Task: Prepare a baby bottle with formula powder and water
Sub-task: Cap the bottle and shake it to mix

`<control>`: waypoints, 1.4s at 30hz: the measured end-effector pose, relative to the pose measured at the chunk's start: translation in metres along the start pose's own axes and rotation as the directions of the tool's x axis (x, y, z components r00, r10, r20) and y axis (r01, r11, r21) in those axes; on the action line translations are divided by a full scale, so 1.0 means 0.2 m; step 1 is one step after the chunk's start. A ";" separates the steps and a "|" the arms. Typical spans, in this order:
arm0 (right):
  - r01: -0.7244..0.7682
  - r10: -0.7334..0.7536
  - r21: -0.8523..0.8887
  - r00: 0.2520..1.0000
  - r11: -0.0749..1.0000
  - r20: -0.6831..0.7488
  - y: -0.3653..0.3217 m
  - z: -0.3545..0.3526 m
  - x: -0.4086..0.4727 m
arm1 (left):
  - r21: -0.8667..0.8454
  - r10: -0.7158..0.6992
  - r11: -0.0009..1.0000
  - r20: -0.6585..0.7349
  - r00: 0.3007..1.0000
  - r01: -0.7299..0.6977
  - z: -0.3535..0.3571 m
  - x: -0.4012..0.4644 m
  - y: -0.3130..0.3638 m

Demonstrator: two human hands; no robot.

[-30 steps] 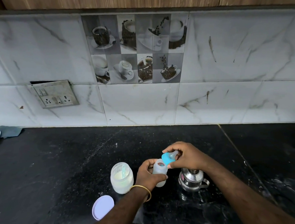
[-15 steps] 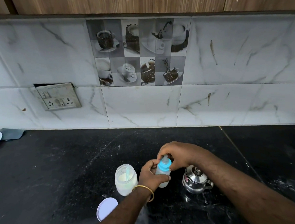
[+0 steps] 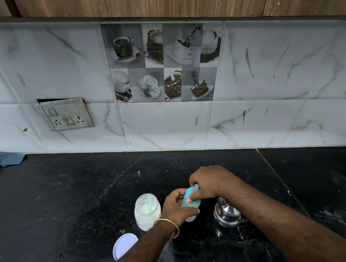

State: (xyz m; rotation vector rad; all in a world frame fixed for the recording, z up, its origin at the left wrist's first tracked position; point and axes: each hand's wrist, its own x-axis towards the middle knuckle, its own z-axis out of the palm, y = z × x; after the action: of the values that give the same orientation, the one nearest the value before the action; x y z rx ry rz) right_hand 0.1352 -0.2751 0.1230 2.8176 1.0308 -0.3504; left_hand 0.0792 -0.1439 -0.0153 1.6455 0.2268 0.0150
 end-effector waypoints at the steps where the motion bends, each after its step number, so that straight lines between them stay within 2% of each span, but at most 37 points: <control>1: 0.009 -0.010 0.039 1.000 0.999 0.024 0.00 0.00 0.00 | -0.001 -0.002 1.000 0.000 1.000 0.002 0.00 0.00 -0.01; 4: 0.083 -0.095 0.110 0.990 0.990 0.104 -0.01 -0.01 -0.03 | -0.005 -0.008 1.000 0.010 1.000 0.008 0.00 0.00 -0.01; 8: -0.023 0.024 -0.048 0.999 0.999 0.027 -0.03 0.01 -0.02 | 0.018 -0.006 1.000 0.037 0.999 0.005 0.01 0.01 -0.02; 11: 0.020 -0.021 0.015 0.998 1.000 0.062 -0.03 0.01 -0.03 | -0.004 -0.001 1.000 0.036 0.999 0.001 0.01 0.00 -0.01; 14: -0.030 0.031 -0.036 0.999 0.999 0.029 -0.03 0.01 -0.03 | -0.009 -0.003 1.000 0.049 0.999 0.003 0.01 0.00 -0.01; 17: -0.013 0.012 0.029 0.999 1.000 0.034 -0.02 0.03 -0.03 | -0.021 0.009 1.000 0.044 0.999 -0.008 0.02 0.00 -0.02; 21: -0.041 0.041 0.004 0.998 0.999 -0.052 -0.01 0.04 -0.03 | -0.045 0.008 0.999 0.055 0.998 -0.005 0.01 0.00 -0.02; 26: 0.012 0.005 0.327 0.999 0.945 -0.051 0.07 0.09 -0.04 | -0.066 0.015 0.998 0.054 0.998 -0.012 0.00 0.01 -0.02; 31: -0.040 0.135 0.436 0.973 0.899 -0.188 0.07 0.21 -0.01 | -0.127 0.042 0.991 0.021 0.999 -0.039 0.00 0.00 0.00; 34: 0.078 0.117 0.640 0.959 0.765 -0.258 0.08 0.27 -0.01 | -0.143 0.075 0.987 0.027 0.997 -0.070 -0.01 0.00 0.01; 36: 0.100 0.103 0.755 0.971 0.648 -0.217 0.09 0.30 -0.02 | -0.146 0.091 0.986 0.071 0.993 -0.080 -0.03 0.00 0.03; 39: 0.095 0.044 0.846 0.989 0.524 -0.138 0.06 0.35 0.02 | -0.150 0.093 0.986 0.154 0.984 -0.070 -0.05 0.01 0.06; 42: 0.203 -0.025 0.880 0.977 0.430 -0.214 0.05 0.37 0.04 | -0.152 0.092 0.987 0.234 0.968 -0.057 -0.05 0.01 0.07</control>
State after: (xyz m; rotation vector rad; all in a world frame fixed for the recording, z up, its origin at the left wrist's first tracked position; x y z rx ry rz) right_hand 0.1344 -0.2917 0.0495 3.7825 1.3840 -0.9593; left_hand 0.0812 -0.1341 -0.0001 1.4945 -0.0217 -0.1085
